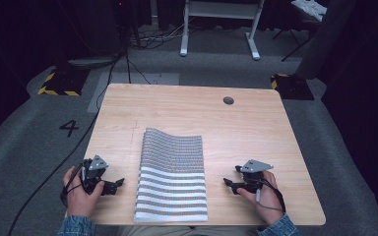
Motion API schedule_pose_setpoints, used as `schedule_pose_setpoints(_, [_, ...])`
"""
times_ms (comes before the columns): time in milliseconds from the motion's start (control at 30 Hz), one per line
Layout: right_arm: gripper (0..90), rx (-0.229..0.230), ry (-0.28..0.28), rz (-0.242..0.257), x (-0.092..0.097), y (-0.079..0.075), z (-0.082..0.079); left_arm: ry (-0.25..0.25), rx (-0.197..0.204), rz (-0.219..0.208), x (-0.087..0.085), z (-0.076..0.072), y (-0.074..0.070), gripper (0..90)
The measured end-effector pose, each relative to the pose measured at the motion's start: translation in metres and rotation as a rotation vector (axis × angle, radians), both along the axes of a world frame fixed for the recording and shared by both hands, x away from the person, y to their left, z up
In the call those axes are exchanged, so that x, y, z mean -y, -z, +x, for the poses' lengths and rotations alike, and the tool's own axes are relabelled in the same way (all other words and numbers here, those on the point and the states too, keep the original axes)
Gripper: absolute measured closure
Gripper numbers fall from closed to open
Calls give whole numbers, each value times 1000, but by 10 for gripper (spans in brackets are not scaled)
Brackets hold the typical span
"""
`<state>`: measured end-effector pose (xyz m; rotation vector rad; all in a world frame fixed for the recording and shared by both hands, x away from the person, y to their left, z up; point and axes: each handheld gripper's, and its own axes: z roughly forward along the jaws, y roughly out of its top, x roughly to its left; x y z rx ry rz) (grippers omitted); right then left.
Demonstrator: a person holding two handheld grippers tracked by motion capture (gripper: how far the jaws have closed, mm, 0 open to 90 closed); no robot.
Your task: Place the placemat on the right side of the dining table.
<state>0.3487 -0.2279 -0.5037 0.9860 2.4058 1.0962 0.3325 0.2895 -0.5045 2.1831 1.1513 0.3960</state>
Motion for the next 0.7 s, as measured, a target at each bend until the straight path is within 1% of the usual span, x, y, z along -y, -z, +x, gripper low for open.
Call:
schedule_pose_setpoints(33, [299, 0, 0, 0, 0, 0, 0, -1, 0, -1, 0, 0, 0, 0])
schedule_pose_setpoints(67, [341, -3, -6, 0, 0, -1, 1, -13, -7, -2, 2, -2, 0, 0])
schedule_pose_setpoints(100, [341, -3, -6, 0, 0, -1, 1, -13, -7, -2, 2, -2, 0, 1])
schedule_pose_setpoints(133, [362, -7, -6, -4, 1, -2, 1, -24, 0, 0, 2, -4, 0, 1])
schedule_pose_setpoints(167, [379, -25, 3, -4, 0, -4, 1, -26, -4, -2, 3, -5, 0, 3])
schedule_pose_setpoints(200, [394, -47, 7, -3, 1, -6, 1, -39, -1, -3, 3, -6, 0, 4])
schedule_pose_setpoints(233, [409, -74, 4, -9, 1, -9, 2, -42, 0, -3, 4, -7, 0, 3])
schedule_pose_setpoints(267, [409, -74, 4, -9, 1, -9, 2, -37, -5, -4, 3, -7, 0, 3])
schedule_pose_setpoints(300, [412, -73, -3, -2, -1, -13, 2, -36, 3, 3, 3, -8, 0, 4])
schedule_pose_setpoints(333, [412, -73, -3, -2, -1, -13, 2, -36, 3, 3, 3, -8, 0, 4])
schedule_pose_setpoints(367, [414, -67, -12, -6, -1, -16, 1, -31, -3, -6, 3, -9, 0, 4])
schedule_pose_setpoints(433, [413, -67, -27, -5, -4, -25, 0, -29, -1, 0, 2, -10, 0, 5])
schedule_pose_setpoints(500, [413, -64, -41, -5, -7, -31, -1, -31, 1, -4, 2, -11, 0, 12])
schedule_pose_setpoints(533, [411, -67, -47, 3, -8, -35, -2, -26, -2, -10, 2, -11, 0, 16])
schedule_pose_setpoints(567, [410, -69, -51, 5, -9, -38, -2, -30, 3, -3, 2, -12, 0, 16])
schedule_pose_setpoints(600, [408, -74, -59, 12, -12, -44, -3, -33, 5, -5, 3, -12, 0, 17])
schedule_pose_setpoints(633, [408, -77, -58, 19, -15, -46, -3, -36, 3, -7, 3, -13, 0, 18])
schedule_pose_setpoints(700, [406, -74, -71, 10, -19, -53, -3, -38, 4, -7, 3, -14, 0, 18])
